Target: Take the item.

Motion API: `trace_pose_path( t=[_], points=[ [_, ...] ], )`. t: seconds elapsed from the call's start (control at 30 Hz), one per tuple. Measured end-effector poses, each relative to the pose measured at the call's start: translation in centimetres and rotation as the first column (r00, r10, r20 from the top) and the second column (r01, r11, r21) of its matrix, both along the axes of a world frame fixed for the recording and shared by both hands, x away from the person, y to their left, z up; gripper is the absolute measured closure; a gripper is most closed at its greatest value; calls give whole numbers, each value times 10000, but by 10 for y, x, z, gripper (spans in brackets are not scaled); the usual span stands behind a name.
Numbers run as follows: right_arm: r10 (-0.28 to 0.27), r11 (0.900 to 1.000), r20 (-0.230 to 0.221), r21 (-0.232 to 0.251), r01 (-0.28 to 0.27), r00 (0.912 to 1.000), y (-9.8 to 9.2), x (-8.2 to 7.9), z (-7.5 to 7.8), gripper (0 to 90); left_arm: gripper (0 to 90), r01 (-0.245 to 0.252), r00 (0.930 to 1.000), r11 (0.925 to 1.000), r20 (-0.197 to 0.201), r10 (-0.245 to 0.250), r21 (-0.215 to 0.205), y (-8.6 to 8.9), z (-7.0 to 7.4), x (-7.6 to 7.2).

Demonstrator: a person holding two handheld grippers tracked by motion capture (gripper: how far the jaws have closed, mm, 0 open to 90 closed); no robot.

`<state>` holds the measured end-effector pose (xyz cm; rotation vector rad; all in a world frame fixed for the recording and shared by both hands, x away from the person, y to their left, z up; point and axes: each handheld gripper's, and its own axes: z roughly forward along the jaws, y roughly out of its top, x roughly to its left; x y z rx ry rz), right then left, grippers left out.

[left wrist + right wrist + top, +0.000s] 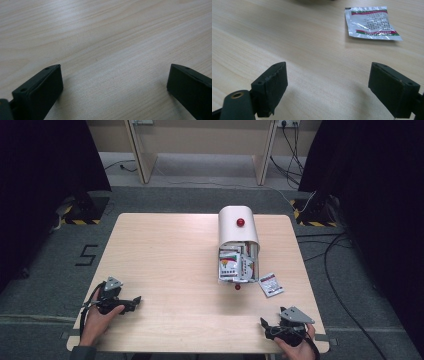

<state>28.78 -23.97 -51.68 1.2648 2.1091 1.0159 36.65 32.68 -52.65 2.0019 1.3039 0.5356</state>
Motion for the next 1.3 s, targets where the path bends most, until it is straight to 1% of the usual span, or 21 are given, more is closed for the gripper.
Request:
trace_pose_path(
  t=[0.07,0.2,0.3,0.37,0.63,0.8,0.93,0.97,1.03,1.1,1.13,1.2,1.3],
  points=[
    [-32,10000,-29,56,32,10000,0,-1,0,165,0,-5,10000,10000,2,5,5,0,0,0],
    [-151,9999,86,26,151,9998,-3,-6,-2,165,0,-5,10000,10000,0,5,5,0,0,0],
    [-295,9995,147,88,294,9995,-6,-10,-2,166,0,-6,10000,10000,2,6,4,0,0,0],
    [-348,9994,276,30,347,9990,-7,-12,-2,167,0,-8,10000,10000,4,8,1,0,0,0],
    [-549,9985,412,9,549,9976,-11,-19,-4,168,0,-2,10000,10000,2,2,-2,0,0,0],
    [-537,9985,443,-9,538,9976,-12,-22,-5,165,0,-7,10000,10000,2,7,10,0,0,0],
    [-390,9990,313,-197,396,9987,-12,-24,-8,160,0,4,10000,10000,2,-4,13,0,0,0],
    [-387,9992,304,-89,390,9988,-11,-25,-10,158,0,1,10000,10000,1,-1,25,0,0,0],
    [-377,9993,317,-52,379,9988,-12,-25,-11,158,0,0,10000,10000,3,0,26,0,0,0],
    [-479,9988,199,151,476,9987,-13,-26,-12,154,0,-2,10000,10000,3,2,27,0,0,0],
    [-479,9988,199,151,476,9987,-13,-26,-12,154,0,-2,10000,10000,3,2,27,0,0,0],
    [-293,9988,298,403,280,9991,-15,-29,-15,136,0,-7,10000,10000,6,7,28,0,0,0],
    [-117,9989,462,455,96,9989,-16,-31,-17,136,0,-19,10000,10000,11,18,34,0,0,-1]
  ],
)
